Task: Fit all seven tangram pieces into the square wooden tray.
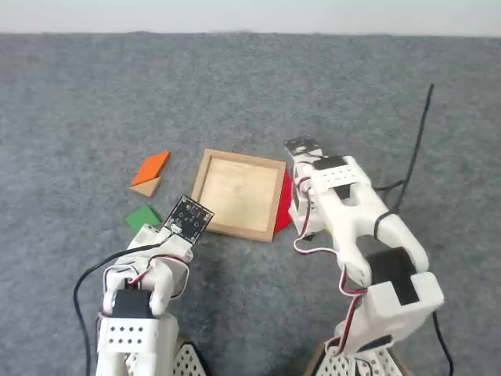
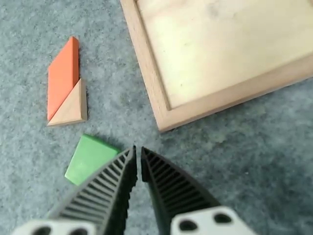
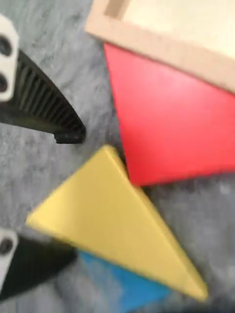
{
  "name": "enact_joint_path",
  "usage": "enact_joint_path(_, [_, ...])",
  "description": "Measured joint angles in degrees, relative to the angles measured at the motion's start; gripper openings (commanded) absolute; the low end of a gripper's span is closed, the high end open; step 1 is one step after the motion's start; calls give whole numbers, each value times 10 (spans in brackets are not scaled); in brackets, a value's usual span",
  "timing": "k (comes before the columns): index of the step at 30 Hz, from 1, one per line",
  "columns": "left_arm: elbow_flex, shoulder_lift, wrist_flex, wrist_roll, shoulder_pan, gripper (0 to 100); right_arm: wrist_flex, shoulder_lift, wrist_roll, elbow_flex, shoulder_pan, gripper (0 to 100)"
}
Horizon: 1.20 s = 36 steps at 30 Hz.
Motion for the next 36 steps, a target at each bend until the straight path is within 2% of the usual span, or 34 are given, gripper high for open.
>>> enact_joint_path(6, [0,0,0,0,0,17,-1,-1,53,-7,44,151])
enact_joint_path(16, [0,0,0,0,0,17,18,-1,217,-10,165,152])
enact_joint_path(20, [0,0,0,0,0,17,49,-9,252,-10,173,152])
enact_joint_path(26, [0,0,0,0,0,17,105,-101,234,-9,170,154])
enact_joint_path(31, [0,0,0,0,0,19,116,-155,169,-9,98,154])
enact_joint_path(36, [-1,0,-47,0,-1,19,18,-154,146,-9,40,154])
